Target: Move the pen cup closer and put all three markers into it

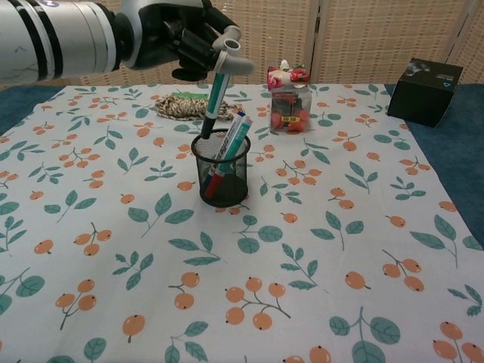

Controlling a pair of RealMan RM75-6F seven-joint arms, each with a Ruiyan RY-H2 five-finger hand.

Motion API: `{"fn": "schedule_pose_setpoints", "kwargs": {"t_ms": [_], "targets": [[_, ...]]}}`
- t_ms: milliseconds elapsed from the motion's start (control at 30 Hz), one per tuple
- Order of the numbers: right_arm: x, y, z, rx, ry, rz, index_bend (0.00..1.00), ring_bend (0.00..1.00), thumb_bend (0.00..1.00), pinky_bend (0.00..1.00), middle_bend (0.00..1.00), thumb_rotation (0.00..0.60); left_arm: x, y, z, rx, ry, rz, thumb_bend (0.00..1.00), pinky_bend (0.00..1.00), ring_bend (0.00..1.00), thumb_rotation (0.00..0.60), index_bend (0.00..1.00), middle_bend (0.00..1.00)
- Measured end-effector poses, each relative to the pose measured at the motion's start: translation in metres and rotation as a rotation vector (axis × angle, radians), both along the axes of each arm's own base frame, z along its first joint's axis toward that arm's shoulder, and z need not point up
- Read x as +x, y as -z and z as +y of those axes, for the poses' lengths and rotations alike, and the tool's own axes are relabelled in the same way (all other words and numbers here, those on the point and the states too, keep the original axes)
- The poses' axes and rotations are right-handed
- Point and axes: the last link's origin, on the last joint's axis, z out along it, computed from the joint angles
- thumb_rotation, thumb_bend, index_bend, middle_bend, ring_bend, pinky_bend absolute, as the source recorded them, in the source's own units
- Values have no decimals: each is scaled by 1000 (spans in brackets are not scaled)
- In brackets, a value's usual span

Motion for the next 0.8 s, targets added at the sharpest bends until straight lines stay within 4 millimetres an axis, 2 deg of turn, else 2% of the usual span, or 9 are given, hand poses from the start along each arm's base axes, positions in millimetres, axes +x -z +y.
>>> {"fn": "schedule_pose_setpoints", "kwargs": {"t_ms": [300,567,633,800], "targets": [[-1,-4,4,-20,-1,-5,0,0,48,0,0,600,-6,14,16,-20,-44,-30,325,948,952,600,705,993],[-1,-5,8,-34,-1,-2,0,0,48,0,0,600,-26,35,22,-52,-101,-67,326,948,952,600,698,994],[-1,-5,9,-36,-1,-1,0,0,48,0,0,600,-32,40,23,-58,-109,-68,319,947,950,600,600,992],[-2,-6,9,-38,-2,-4,0,0,48,0,0,600,-42,48,21,-85,-97,-53,200,924,920,600,146,954]]}}
